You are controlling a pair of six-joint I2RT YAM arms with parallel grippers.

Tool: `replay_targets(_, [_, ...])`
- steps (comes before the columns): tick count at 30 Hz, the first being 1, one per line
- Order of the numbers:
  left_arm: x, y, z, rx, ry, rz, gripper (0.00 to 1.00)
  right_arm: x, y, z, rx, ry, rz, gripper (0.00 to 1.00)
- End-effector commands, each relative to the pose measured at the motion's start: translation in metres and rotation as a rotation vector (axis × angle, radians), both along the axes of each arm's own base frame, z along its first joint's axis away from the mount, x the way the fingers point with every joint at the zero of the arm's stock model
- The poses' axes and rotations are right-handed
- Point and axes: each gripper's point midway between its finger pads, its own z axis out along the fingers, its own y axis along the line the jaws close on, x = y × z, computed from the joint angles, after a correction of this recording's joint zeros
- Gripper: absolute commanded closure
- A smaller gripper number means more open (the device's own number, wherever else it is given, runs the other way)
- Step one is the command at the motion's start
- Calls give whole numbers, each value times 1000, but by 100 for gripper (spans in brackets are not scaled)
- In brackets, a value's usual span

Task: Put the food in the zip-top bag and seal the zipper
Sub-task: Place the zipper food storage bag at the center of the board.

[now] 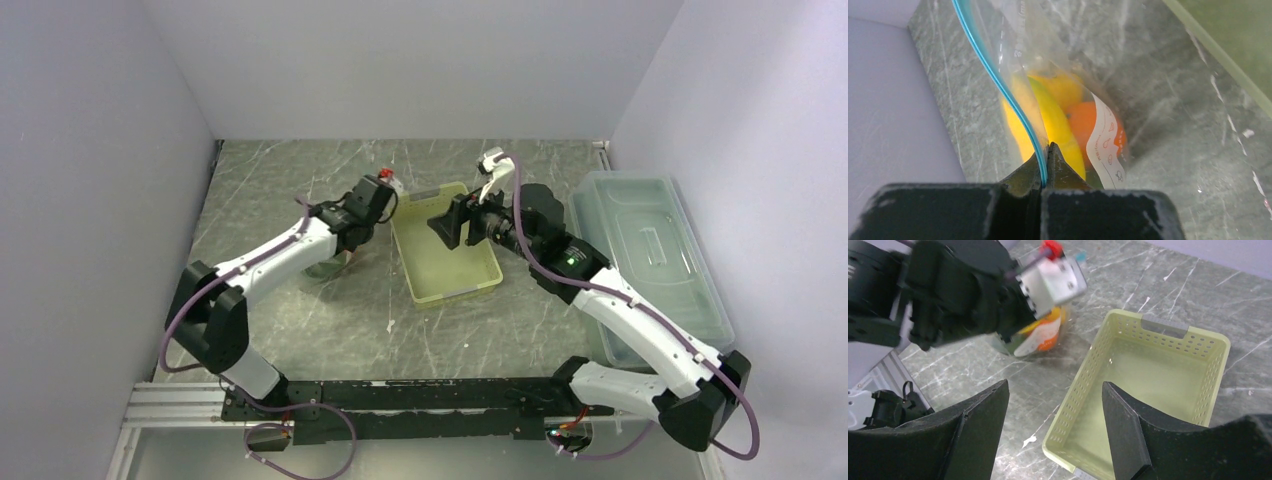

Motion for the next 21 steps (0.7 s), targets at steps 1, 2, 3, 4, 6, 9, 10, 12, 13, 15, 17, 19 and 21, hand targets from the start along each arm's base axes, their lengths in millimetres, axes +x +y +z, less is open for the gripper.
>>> replay_targets(1, [-15,-12,-11,50,31,21,100,-1,-8,19,58,-56,-28,28])
replay_targets(2, [-19,-15,-15,49,40,22,100,-2,-9,19,57,-55,-29,28])
replay_targets(3, [-24,-18,-20,44,55,26,100,-3,-10,18,55,-55,-28,28])
replay_targets(4, [-28,-20,-24,39,68,28,100,-4,-11,18,55,-56,-28,28])
replay_targets(6, [-36,-22,-32,39,96,39,100,-6,-13,16,50,-56,-31,27])
replay_targets(9, [-49,-22,-44,7,133,76,100,-8,-14,15,46,-52,-27,27])
replay_targets(10, [-54,-23,-48,5,145,80,100,-9,-15,15,47,-52,-26,27])
replay_targets(12, [-64,-24,-56,-5,170,93,100,-10,-16,14,44,-52,-29,27])
replay_targets(13, [-68,-23,-60,-9,182,101,100,-10,-17,13,41,-49,-32,26])
replay_targets(15, [-75,-24,-64,-20,195,114,93,-9,-19,9,31,-42,-44,26])
replay_targets(17, [-81,-30,-66,-52,204,103,78,-10,-21,7,24,-36,-50,26])
replay_targets(19, [-84,-35,-64,-89,204,94,65,-10,-22,6,20,-32,-53,26])
replay_targets(21, [-88,-39,-64,-119,211,82,57,-11,-24,5,17,-30,-57,26])
